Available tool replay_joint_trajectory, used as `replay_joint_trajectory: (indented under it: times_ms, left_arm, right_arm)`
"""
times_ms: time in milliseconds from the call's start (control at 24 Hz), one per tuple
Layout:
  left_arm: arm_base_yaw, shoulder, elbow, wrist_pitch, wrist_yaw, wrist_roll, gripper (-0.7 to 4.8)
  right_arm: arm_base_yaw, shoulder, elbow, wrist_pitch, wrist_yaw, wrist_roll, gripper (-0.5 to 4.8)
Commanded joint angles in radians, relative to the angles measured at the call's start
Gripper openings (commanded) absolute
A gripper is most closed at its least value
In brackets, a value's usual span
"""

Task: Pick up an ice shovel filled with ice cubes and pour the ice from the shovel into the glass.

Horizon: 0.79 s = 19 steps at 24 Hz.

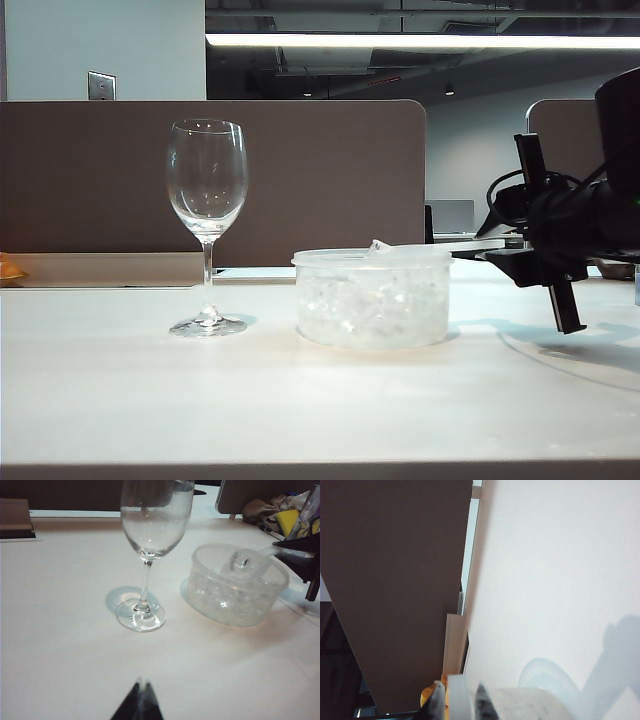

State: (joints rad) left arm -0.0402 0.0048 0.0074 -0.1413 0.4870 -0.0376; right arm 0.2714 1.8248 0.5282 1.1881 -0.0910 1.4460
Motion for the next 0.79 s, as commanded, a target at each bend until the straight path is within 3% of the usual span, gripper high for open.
replay_joint_trajectory:
  times_ms: [42, 417, 584, 792]
  left_arm:
    - [0.002, 0.001, 0.001, 0.000, 0.007, 0.004, -0.05]
    - [0.002, 0.001, 0.001, 0.000, 0.007, 0.003, -0.05]
    - [0.002, 0.001, 0.001, 0.000, 0.007, 0.004, -0.05]
    - [0.002, 0.001, 0.001, 0.000, 0.007, 0.004, -0.05]
  right_arm:
    - [0.000, 0.006, 0.021, 0.013, -0.010, -0.005, 0.85]
    - [0.000, 0.021, 0.038, 0.010, -0.013, -0.001, 0.84]
    - [0.000, 0.031, 0.038, 0.005, -0.016, 0.002, 0.42]
    - [0.000, 0.045, 0.039, 0.009, -0.016, 0.021, 0.41]
